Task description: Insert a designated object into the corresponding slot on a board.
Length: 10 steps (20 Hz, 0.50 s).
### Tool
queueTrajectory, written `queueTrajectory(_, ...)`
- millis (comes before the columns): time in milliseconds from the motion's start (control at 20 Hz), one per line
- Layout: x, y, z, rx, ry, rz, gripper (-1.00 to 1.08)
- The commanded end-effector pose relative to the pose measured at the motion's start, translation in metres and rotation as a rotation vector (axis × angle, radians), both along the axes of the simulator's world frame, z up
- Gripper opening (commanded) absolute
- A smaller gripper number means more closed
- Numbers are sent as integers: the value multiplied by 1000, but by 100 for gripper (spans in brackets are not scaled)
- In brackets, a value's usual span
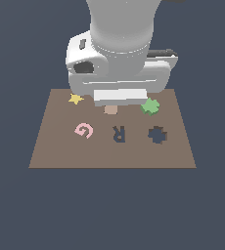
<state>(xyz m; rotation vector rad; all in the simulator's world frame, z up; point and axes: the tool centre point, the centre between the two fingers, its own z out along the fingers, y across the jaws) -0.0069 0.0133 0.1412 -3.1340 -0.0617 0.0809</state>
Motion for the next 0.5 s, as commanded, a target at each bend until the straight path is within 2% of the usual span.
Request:
queueTrajectory(0, 0, 0, 0, 0, 0, 0, 100)
queueTrajectory(450, -6, 24, -16, 2, -10, 70, 100)
